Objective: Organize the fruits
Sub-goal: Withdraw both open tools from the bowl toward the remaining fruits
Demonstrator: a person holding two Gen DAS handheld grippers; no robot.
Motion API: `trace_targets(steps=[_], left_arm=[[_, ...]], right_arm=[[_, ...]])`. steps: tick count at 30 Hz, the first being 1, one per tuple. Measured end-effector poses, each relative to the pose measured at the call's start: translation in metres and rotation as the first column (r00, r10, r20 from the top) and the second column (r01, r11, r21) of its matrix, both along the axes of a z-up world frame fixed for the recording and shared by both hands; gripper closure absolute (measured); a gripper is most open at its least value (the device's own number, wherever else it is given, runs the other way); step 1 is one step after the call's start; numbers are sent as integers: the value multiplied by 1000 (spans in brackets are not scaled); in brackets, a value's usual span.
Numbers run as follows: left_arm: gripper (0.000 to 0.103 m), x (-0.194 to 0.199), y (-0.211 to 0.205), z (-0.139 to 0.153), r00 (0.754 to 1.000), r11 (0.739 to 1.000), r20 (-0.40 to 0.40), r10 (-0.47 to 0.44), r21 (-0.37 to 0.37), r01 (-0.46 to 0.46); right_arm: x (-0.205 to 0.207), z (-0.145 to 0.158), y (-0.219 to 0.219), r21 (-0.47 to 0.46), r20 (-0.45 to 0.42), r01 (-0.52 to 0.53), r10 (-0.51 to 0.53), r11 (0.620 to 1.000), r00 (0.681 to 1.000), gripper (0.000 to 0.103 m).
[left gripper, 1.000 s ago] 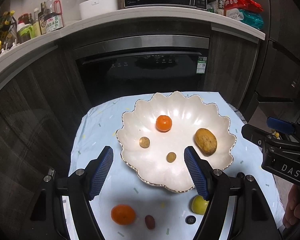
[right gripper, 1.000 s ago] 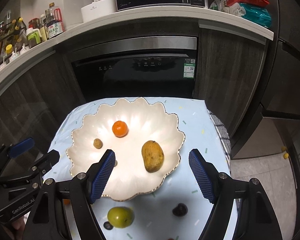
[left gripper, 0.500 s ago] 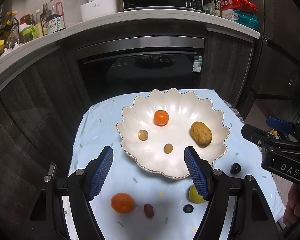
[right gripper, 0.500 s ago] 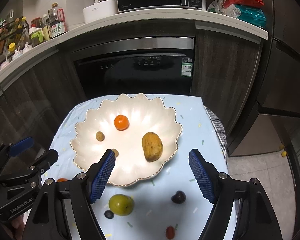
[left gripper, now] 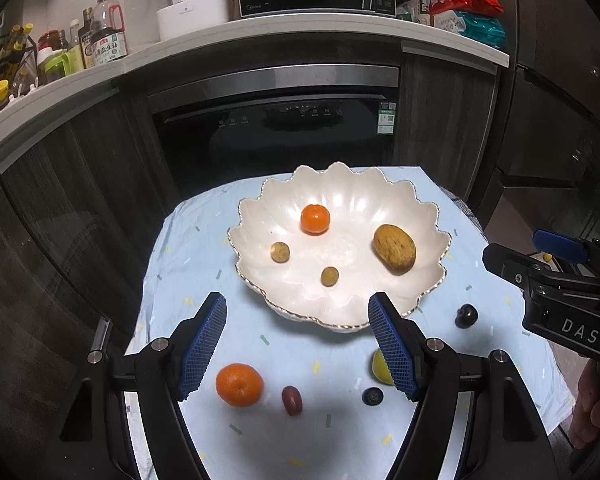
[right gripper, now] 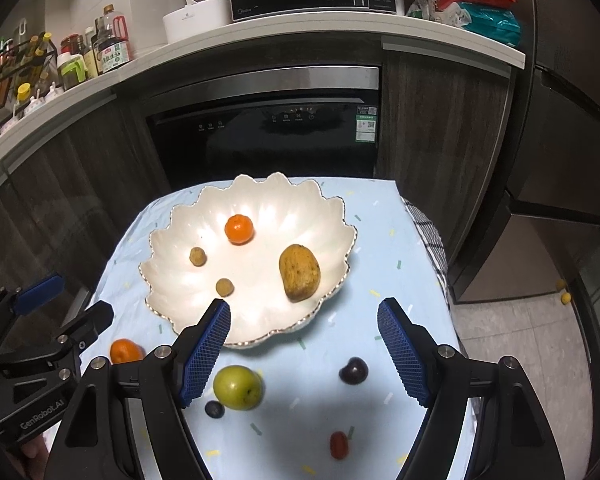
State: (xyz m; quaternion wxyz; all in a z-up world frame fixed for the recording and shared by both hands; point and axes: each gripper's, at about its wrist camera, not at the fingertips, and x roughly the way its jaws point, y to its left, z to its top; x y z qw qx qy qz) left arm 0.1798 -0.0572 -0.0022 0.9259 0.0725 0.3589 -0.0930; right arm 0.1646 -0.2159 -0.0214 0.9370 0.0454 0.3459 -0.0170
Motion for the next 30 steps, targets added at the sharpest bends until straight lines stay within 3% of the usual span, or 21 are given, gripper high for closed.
trace_targets(steps=[30], left_arm=[[28, -37, -21, -56, 992, 993, -36, -121, -3, 121]], right_arm=[[-44, -51, -11, -46, -13, 17, -18, 999, 1000, 26]])
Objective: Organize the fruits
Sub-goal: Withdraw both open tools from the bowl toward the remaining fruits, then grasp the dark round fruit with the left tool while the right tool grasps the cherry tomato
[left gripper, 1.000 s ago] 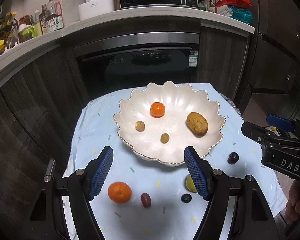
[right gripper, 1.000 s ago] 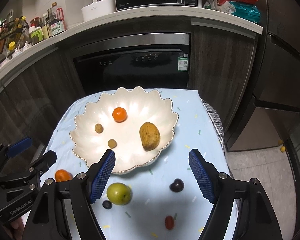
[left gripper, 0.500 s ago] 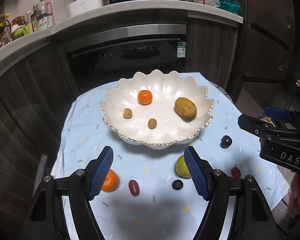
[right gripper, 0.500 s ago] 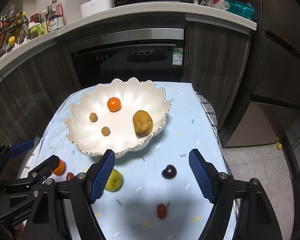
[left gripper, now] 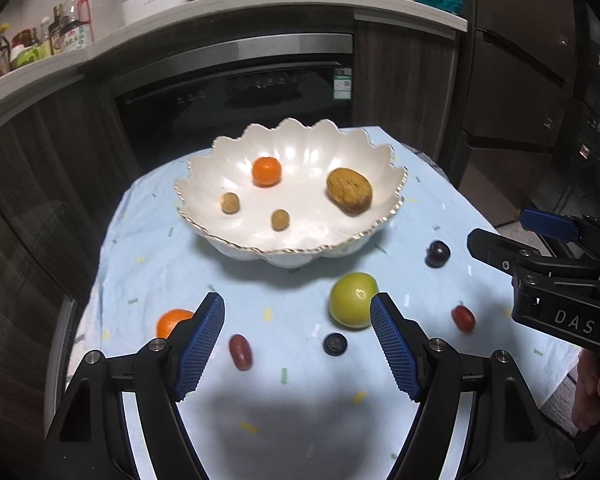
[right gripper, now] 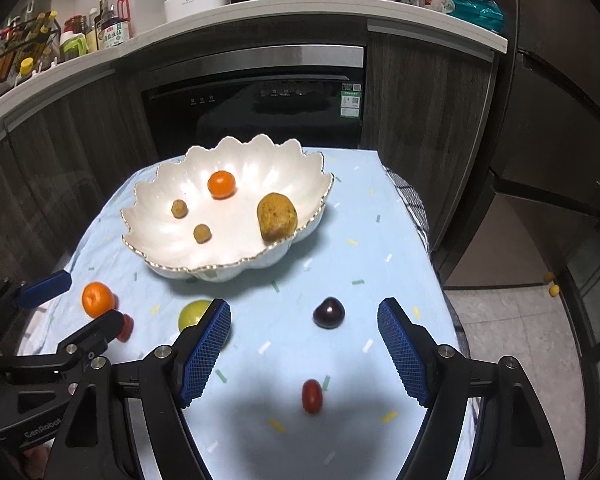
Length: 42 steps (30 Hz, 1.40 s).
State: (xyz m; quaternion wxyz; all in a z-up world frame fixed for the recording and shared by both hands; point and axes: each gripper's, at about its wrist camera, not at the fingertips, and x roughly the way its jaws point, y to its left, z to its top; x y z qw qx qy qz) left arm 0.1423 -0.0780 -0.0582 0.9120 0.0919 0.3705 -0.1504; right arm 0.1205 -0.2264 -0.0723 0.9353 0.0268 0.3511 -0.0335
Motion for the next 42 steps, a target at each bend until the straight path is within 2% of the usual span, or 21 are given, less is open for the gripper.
trace_targets(steps=[8, 26, 34, 42], left_arm=[[28, -3, -6, -14, 1000, 1000, 5, -22, -3, 22], [29, 3, -9, -51, 998, 999, -47, -40, -4, 40], [36, 6, -12, -61, 997, 999, -60, -45, 5, 45], [45, 10, -17, -71, 995, 998, -80, -53, 16, 54]], right_arm=[[-4, -19, -6, 3, -18, 13, -13, 1000, 1000, 26], [-4, -50, -4, -17, -29, 12, -13, 1000, 999, 27], [-2, -63, -1, -14, -42, 2, -3, 1000, 999, 33], [2, -71, -3, -16, -57, 4, -5, 1000, 998, 33]])
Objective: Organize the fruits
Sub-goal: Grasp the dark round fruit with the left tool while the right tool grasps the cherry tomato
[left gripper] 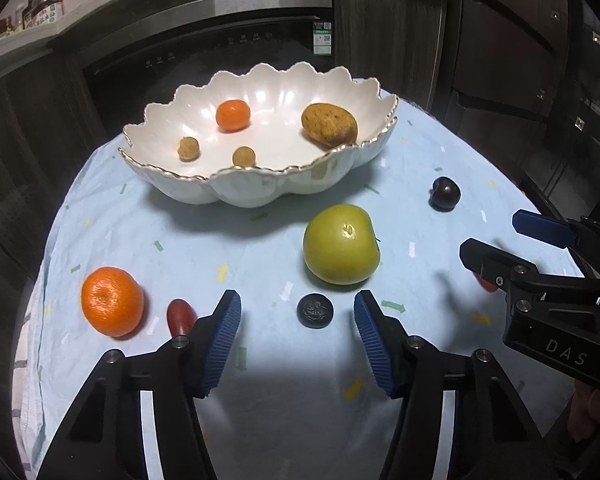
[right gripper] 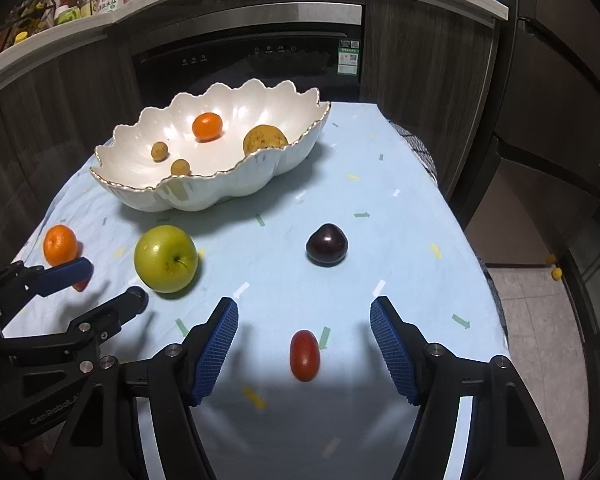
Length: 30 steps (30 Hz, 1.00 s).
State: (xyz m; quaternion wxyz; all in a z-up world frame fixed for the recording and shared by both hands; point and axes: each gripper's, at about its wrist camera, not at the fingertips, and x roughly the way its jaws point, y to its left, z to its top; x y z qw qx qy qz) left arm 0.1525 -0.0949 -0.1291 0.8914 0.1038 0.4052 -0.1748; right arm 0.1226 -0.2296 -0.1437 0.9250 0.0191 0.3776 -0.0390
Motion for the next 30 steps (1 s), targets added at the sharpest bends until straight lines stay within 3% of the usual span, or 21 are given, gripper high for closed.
trace_targets(steps=[6, 16, 23, 30], left_arm=[[52, 3, -2, -5, 1000, 1000, -16, -6, 7, 6], [63, 6, -4, -9, 1000, 1000, -11, 2, 24, -1], [69, 6, -7, -12, 1000, 1000, -18, -8, 29, 8], [73, 7, -10, -16, 999, 999, -30, -13, 31, 14]], right_arm=[[4, -5, -3, 13, -13, 6, -6, 1000, 1000, 33], [6, -13, -3, 28, -37, -1, 2, 1000, 999, 46], [1, -15, -3, 28, -51, 3, -2, 1000, 999, 49], [-1, -19, -2, 43, -78, -4, 7, 999, 997, 65]])
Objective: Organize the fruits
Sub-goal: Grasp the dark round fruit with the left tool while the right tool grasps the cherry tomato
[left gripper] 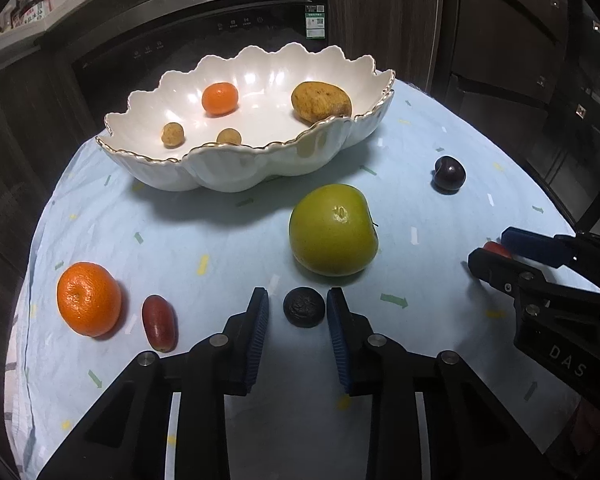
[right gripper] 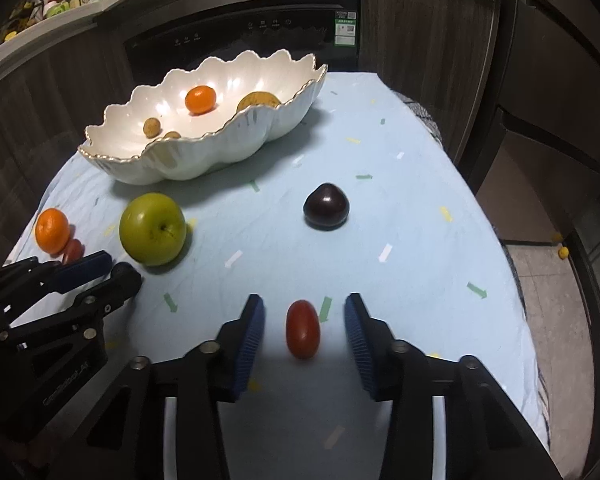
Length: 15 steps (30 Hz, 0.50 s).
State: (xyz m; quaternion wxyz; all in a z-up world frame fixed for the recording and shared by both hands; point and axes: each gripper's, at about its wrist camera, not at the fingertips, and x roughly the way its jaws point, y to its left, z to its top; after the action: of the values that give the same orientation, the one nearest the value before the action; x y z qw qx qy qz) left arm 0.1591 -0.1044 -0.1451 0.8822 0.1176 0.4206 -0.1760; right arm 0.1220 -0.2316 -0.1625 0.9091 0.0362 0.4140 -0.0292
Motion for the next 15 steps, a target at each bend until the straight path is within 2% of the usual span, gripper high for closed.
trace_targets(steps=[6, 15], left_arm=[[78, -1, -1, -1, 1000, 1000, -1, -2, 2, 2], [82, -2, -2, 0, 1000, 1000, -3, -6, -2, 6]], right_arm=[[-1, -2, 2, -2, -12, -3, 3, 1000, 1000, 76], [-2, -2, 2, 0, -12, 0, 0, 1000, 1000, 85]])
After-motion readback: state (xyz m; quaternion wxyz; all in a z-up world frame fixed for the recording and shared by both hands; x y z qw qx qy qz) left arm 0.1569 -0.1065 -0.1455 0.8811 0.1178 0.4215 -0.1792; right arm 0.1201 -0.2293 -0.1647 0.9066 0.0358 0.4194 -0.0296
